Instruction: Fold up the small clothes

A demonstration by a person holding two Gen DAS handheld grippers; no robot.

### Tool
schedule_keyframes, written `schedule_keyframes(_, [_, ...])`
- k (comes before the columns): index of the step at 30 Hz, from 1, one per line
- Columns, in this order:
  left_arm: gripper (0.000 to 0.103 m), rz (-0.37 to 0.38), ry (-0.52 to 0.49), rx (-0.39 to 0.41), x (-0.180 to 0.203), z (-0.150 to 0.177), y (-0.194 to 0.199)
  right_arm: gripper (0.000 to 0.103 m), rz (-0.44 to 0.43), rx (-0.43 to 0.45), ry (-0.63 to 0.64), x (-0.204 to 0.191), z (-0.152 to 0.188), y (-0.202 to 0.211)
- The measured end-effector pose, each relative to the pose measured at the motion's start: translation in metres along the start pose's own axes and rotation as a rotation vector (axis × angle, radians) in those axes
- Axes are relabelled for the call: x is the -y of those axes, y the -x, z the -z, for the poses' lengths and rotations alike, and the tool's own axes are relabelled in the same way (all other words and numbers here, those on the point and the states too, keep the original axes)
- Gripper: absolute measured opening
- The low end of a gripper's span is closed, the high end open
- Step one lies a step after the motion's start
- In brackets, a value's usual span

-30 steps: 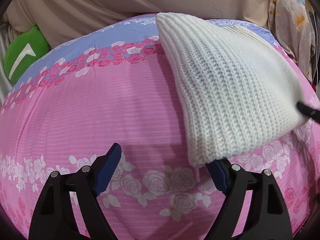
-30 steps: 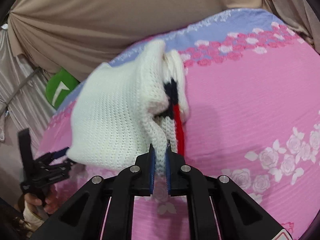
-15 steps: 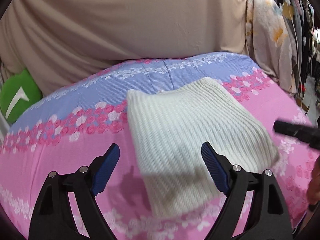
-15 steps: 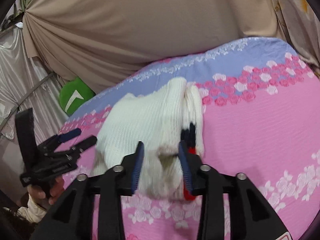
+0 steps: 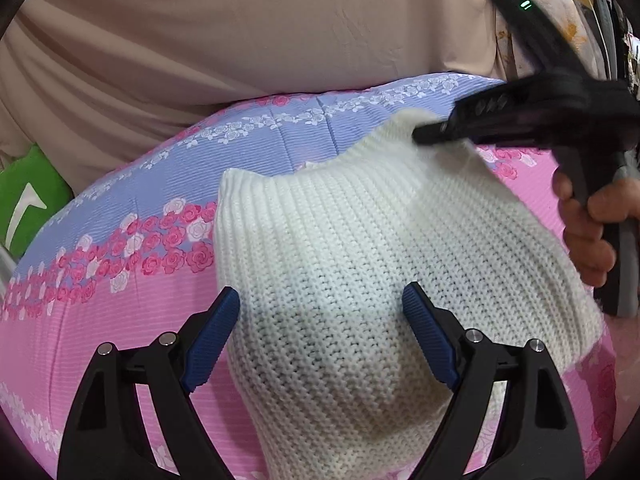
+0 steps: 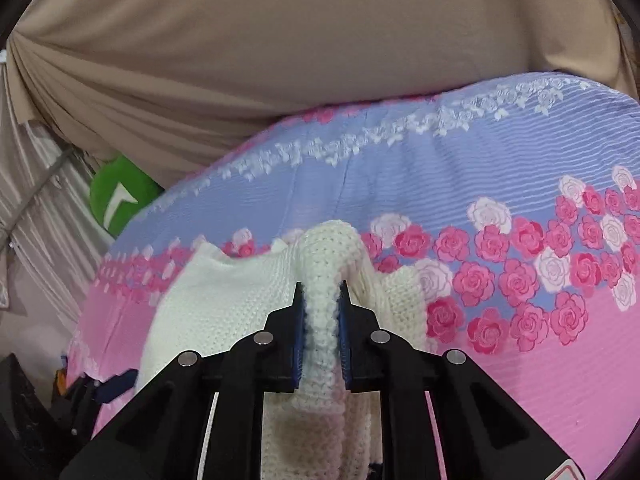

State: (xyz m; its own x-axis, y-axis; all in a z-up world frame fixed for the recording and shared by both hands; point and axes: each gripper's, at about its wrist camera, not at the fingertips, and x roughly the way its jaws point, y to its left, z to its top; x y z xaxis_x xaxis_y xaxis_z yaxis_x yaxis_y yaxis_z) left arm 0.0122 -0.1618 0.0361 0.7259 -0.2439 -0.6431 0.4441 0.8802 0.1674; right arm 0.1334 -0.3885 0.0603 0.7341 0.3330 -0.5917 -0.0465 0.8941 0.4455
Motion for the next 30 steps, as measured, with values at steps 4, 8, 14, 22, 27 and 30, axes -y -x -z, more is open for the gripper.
schedule_keyframes(4, [0.084,0.007,-0.002,-0.005,0.001,0.002,-0.004,0.013,0.054,-0.020,-0.040,0.021,0.004,-0.004])
schedule_keyframes(8, [0.086,-0.017,-0.016,-0.005,0.006,0.003,-0.007,0.018,0.082,-0.049,-0.051,0.022,0.014,-0.010])
schedule_keyframes(14, [0.087,-0.025,0.003,-0.007,0.004,0.002,-0.009,0.042,0.036,0.071,-0.006,-0.016,0.039,0.064])
schedule_keyframes(22, [0.087,-0.022,0.030,-0.005,0.004,0.006,-0.003,0.049,0.011,0.029,-0.024,-0.029,0.138,0.088])
schedule_keyframes(27, [0.087,-0.017,0.059,-0.008,0.003,0.011,0.003,0.009,0.007,0.043,-0.029,-0.030,0.145,0.088])
schedule_keyframes(30, [0.088,-0.001,0.071,-0.009,0.002,0.016,0.010,0.008,0.000,0.149,-0.025,-0.033,0.147,0.123])
